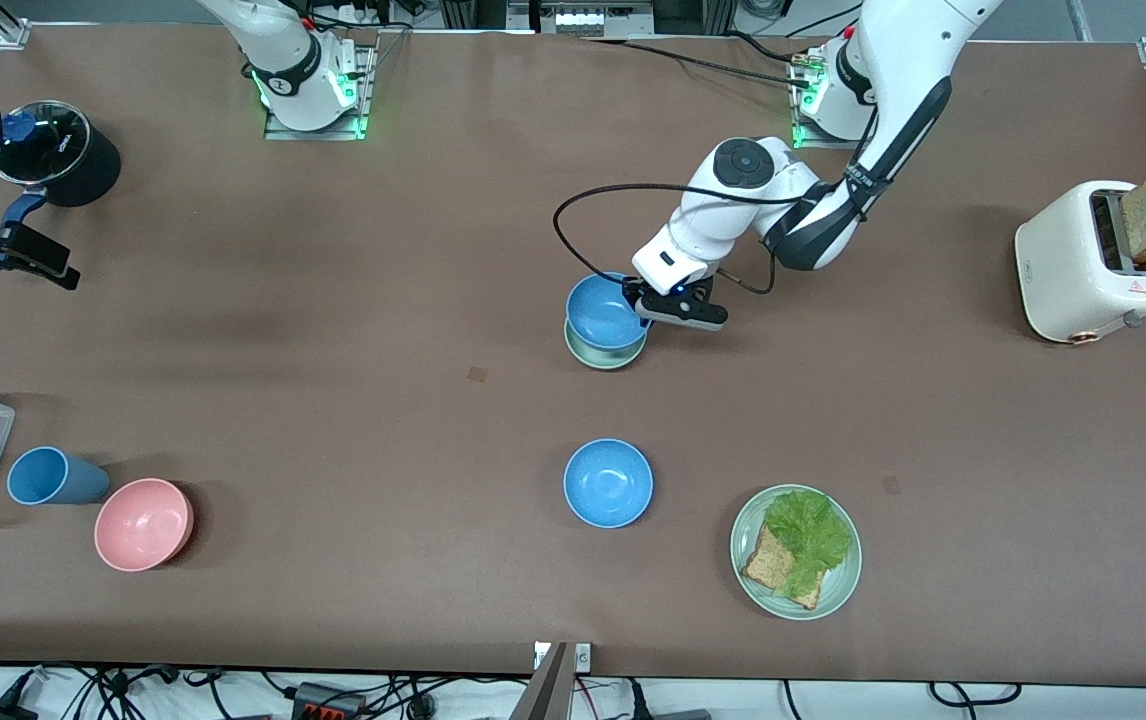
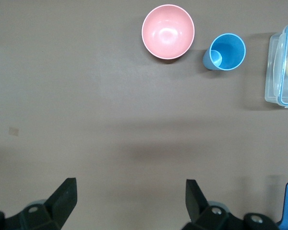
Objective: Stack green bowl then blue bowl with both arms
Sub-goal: 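Lower the blue bowl into the green bowl with the left gripper, then open the left gripper and release the blue bowl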
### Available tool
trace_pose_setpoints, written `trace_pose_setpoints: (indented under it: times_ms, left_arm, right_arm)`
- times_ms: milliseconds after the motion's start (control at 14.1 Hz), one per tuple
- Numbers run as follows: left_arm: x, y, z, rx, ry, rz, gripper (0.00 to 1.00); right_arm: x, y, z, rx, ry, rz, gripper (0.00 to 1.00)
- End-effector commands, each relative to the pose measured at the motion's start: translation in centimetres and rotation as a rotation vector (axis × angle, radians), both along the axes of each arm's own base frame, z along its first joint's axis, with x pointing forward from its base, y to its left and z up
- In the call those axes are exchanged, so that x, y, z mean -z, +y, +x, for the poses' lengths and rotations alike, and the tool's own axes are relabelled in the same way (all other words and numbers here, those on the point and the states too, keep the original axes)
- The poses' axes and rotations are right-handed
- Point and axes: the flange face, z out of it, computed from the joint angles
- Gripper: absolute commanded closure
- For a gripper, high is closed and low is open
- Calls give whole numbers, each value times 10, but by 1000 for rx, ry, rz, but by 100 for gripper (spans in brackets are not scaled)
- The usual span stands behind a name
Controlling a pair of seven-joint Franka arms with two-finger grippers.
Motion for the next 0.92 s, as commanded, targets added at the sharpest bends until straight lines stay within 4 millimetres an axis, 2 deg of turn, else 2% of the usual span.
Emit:
trace_pose_setpoints:
  times_ms: [0, 71, 213, 355, 497, 569, 711, 853]
  left_arm:
    - [-4, -1, 13, -9, -28, -2, 60]
    - [-6, 7, 22, -28, -32, -3, 51]
    - [-12, 12, 24, -38, -27, 24, 51]
    - [-39, 10, 33, -80, -23, 73, 50]
    - [-77, -2, 44, -93, -5, 130, 50]
    - [-95, -1, 53, -113, 10, 138, 50]
    - [-113, 13, 66, -138, 21, 128, 50]
    - [-125, 36, 79, -133, 22, 96, 39]
  right_arm:
    - [-6, 3, -4, -2, 0, -11, 0]
    - [-6, 3, -4, -2, 0, -11, 0]
    - [-7, 3, -5, -2, 3, -8, 0]
    - [-6, 5, -5, -7, 4, -10, 0]
    - [-6, 6, -5, -8, 4, -10, 0]
    - [-6, 5, -5, -5, 4, -4, 0]
    - [-6, 5, -5, -5, 4, -4, 0]
    - [-6, 5, -5, -5, 4, -4, 0]
